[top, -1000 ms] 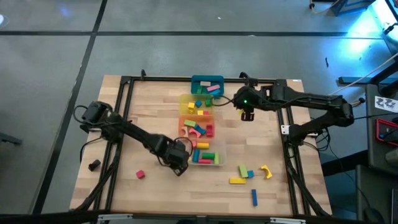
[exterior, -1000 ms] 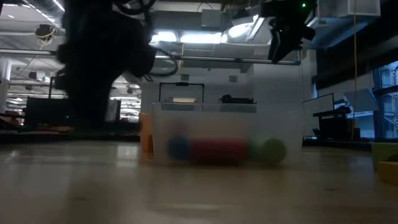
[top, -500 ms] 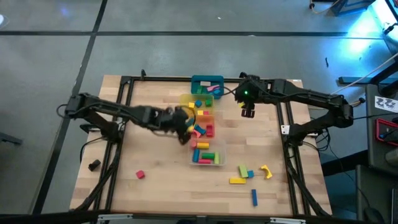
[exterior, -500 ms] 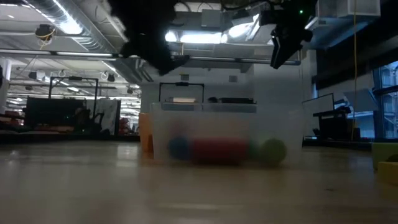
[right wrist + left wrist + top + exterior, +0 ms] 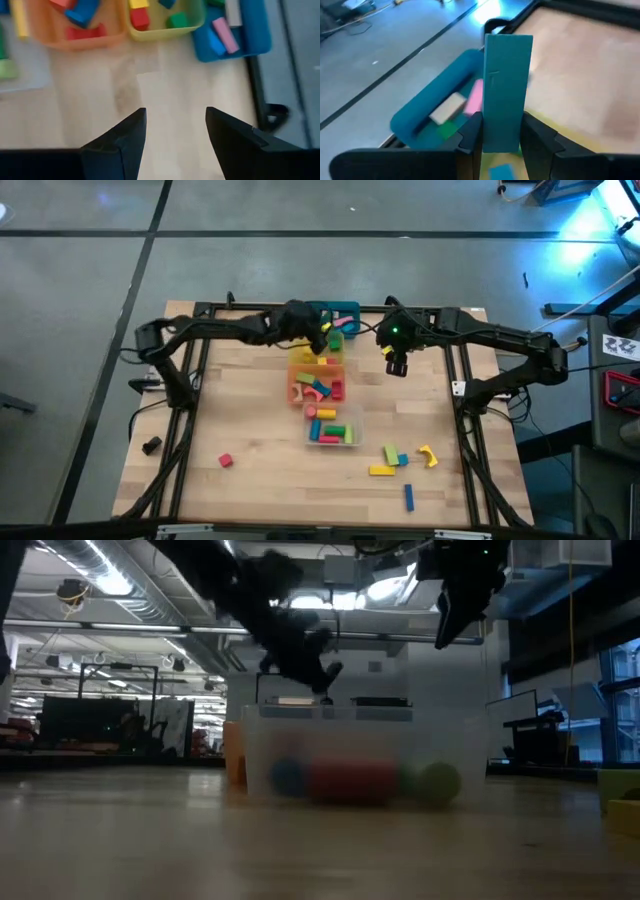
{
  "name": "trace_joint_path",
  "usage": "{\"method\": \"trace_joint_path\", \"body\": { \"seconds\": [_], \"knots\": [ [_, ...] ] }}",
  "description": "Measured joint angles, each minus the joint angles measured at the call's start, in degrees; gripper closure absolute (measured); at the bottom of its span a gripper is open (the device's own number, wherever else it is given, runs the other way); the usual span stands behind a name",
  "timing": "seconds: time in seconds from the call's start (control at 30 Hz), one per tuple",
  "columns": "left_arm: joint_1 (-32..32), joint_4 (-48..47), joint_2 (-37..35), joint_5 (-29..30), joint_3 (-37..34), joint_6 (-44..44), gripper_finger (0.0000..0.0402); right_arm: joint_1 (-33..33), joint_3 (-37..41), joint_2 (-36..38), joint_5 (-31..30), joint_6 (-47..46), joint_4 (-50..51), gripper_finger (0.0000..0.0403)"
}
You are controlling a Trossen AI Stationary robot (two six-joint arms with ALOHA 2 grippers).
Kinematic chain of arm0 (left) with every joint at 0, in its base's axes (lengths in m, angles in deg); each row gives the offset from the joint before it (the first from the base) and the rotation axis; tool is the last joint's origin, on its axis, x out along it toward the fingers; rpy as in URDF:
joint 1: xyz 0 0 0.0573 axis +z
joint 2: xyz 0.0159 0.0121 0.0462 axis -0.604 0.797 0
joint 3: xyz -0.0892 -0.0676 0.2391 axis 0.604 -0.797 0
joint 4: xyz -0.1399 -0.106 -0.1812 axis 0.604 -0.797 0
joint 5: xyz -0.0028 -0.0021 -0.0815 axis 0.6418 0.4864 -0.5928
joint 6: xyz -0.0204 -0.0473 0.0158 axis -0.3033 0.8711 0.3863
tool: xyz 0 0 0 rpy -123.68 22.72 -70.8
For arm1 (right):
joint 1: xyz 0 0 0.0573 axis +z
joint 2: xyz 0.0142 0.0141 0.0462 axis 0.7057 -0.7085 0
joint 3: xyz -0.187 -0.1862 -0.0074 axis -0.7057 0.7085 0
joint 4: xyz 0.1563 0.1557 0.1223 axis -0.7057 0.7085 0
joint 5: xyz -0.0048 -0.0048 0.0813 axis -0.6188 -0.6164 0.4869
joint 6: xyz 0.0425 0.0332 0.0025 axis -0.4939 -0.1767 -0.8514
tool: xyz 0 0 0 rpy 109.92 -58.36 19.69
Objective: Sort blocks by size
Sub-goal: Put the light blue rectangular block into the blue bin
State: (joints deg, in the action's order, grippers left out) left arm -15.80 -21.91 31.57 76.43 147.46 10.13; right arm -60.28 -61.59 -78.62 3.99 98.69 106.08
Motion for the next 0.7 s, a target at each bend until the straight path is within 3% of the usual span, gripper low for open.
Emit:
{"method": "trace_joint_path", "body": {
  "seconds": [0.47, 0.7],
  "knots": [
    [7.1, 6.4, 9.6, -1.1, 0.0, -6.1, 0.0311, 0.1, 0.0, 0.0, 14.2, -16.8, 0.1, 0.0196],
    [8.1, 6.8, 10.3, -1.0, 0.0, -6.2, 0.0311, 1.4, 0.0, 0.0, 16.0, -24.2, 0.8, 0.0196]
  ]
}}
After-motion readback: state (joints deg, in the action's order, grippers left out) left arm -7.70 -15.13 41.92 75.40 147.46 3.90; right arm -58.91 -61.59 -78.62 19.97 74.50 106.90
